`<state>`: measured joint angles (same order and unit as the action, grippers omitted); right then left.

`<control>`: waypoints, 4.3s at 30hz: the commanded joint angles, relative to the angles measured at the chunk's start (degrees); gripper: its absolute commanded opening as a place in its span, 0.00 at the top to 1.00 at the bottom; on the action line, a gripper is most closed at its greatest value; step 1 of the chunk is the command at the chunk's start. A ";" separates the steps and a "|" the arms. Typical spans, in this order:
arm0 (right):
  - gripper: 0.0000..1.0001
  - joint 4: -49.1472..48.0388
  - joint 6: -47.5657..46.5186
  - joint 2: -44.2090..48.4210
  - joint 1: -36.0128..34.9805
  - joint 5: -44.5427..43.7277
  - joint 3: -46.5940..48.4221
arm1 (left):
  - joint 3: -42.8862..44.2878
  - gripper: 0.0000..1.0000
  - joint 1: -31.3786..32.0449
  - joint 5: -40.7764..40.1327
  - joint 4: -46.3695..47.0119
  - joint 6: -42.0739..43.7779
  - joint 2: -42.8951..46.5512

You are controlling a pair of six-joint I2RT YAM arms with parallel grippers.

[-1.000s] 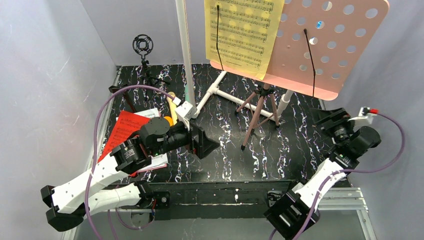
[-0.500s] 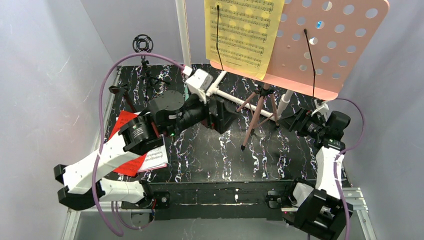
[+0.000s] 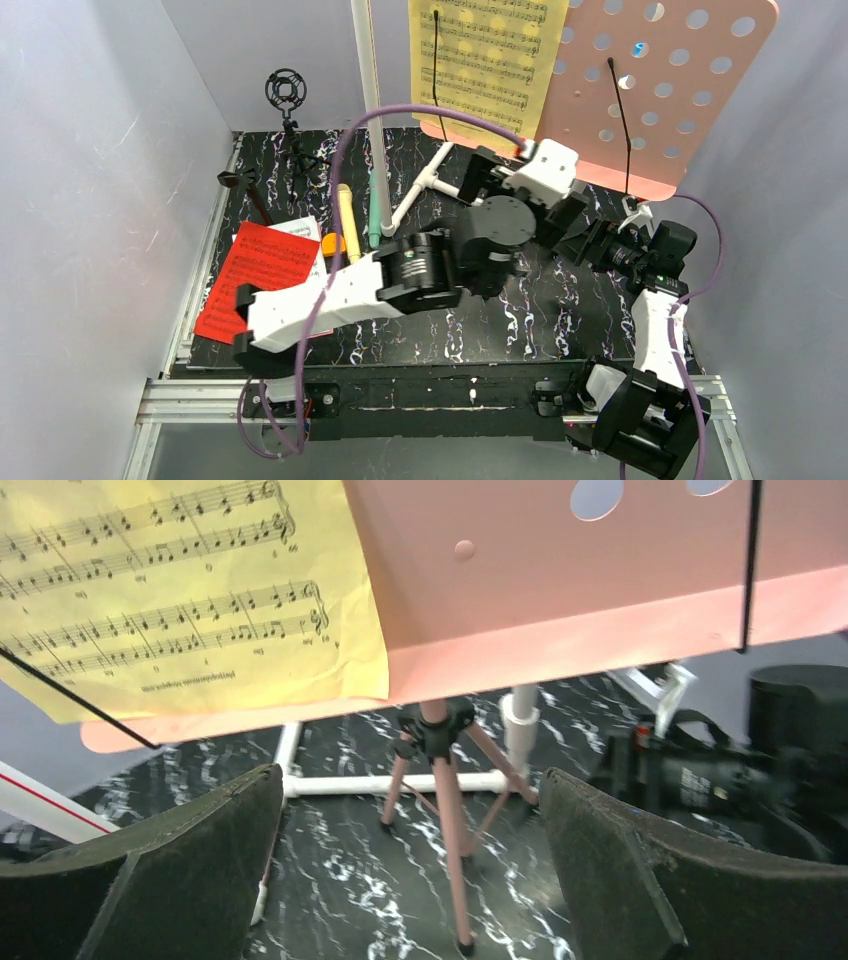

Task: Pack up the instrument practice props
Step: Pick up the sheet music from the music stand, then place the sheet music at the corner of the board.

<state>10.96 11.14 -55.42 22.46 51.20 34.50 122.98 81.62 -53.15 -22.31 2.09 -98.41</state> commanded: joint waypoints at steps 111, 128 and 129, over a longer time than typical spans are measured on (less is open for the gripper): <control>0.03 -2.70 -6.69 -2.35 -0.25 0.07 -2.33 | -35.92 1.00 -10.59 16.54 -36.12 -17.82 46.05; 0.03 -2.35 -7.44 -2.59 -0.29 -0.97 -2.16 | -38.18 1.00 -35.44 7.70 -57.53 -11.57 37.61; 0.03 -2.35 -7.44 -2.58 -0.23 -0.94 -2.23 | -38.32 1.00 -36.15 5.89 -57.65 -11.04 38.02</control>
<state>9.30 4.95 -58.19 22.41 50.41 32.12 84.03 47.94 -39.29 -75.40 -11.05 -62.02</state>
